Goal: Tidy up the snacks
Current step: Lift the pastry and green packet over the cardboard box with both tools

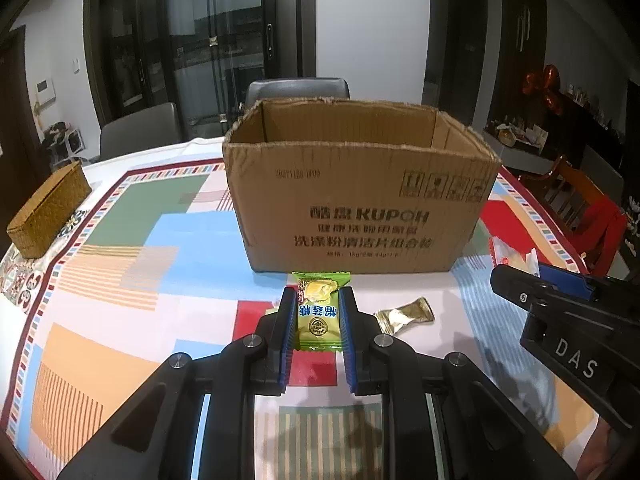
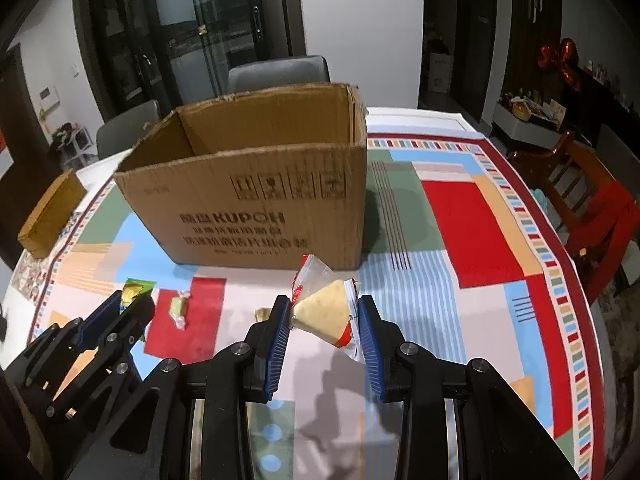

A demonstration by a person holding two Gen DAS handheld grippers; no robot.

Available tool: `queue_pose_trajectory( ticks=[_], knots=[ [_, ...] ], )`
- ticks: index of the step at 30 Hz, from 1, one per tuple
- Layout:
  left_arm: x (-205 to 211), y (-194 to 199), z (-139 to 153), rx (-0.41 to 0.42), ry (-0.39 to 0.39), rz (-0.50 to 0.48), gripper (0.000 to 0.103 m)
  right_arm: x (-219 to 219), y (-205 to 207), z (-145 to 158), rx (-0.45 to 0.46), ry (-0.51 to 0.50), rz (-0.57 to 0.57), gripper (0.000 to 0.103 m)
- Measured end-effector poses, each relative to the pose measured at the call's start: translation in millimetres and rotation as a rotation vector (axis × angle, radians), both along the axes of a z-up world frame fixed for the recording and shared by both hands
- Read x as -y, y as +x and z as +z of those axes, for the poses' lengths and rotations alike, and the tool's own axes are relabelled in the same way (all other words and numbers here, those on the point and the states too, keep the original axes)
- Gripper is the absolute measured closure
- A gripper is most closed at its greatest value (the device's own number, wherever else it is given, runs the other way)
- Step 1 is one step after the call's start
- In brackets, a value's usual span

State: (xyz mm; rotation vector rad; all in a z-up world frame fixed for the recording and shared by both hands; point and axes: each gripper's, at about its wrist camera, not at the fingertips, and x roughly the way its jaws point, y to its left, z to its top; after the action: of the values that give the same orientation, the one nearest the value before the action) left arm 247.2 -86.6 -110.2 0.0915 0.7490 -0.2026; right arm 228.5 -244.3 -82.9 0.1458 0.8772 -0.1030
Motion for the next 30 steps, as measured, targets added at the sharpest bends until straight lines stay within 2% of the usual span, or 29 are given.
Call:
queue_pose_trajectory(
  ticks=[12,30],
  knots=[
    [-1,11,35,0.048,-0.008,-0.017,0.082,-3,7,35,0.075,-0.003,0.011,0.068],
    [-1,38,63,0.081,-0.028,-0.039,0.082,-3,30,67,0.142,-0.014,0.018,0.068]
  ],
)
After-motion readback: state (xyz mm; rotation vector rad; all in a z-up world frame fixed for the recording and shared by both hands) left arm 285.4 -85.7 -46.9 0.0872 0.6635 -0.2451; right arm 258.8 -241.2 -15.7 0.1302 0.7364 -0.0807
